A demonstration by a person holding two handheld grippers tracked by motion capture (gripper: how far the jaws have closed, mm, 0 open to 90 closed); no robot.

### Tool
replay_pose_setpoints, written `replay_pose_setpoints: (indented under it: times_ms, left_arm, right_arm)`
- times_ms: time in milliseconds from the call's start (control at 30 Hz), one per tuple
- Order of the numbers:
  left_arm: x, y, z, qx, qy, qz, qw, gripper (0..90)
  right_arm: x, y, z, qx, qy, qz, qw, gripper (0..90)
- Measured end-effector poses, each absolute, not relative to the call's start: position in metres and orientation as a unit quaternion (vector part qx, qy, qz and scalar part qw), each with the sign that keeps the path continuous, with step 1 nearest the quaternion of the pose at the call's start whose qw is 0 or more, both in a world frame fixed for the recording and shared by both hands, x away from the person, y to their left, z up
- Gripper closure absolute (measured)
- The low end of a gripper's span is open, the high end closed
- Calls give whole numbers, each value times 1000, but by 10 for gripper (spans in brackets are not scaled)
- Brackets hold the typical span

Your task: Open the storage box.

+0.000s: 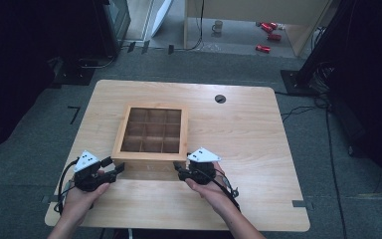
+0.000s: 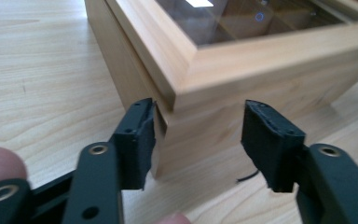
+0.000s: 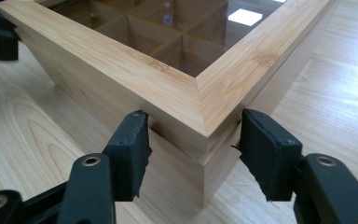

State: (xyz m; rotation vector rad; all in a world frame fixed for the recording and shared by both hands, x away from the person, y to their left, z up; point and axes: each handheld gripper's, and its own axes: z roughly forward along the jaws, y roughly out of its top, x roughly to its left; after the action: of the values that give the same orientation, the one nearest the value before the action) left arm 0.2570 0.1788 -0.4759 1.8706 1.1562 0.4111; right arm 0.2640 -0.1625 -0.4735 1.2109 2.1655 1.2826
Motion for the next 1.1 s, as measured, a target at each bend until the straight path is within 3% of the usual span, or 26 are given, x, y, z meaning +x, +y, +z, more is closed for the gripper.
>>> replay_pose_setpoints:
  times_ms: [400, 433, 567, 800, 933, 1100]
  left_arm:
    - [253, 196, -508, 765, 508, 165, 359, 286]
    - [254, 194, -512, 766, 517, 170, 341, 202]
    - [252, 192, -514, 770, 517, 187, 324, 144]
    - [248, 188, -518, 772, 507, 215, 317, 126]
    - [247, 189, -518, 773, 506, 215, 316, 127]
    - [247, 189, -518, 773, 506, 214, 316, 128]
  right_arm:
    - [263, -163, -465, 421, 762, 461, 174, 458]
    - [264, -163, -462, 420, 761, 463, 174, 453]
    - [266, -164, -456, 418, 761, 463, 177, 428]
    - [270, -165, -443, 423, 754, 471, 176, 418]
    - [271, -163, -431, 403, 760, 463, 212, 403]
    - [274, -164, -420, 398, 757, 470, 220, 401]
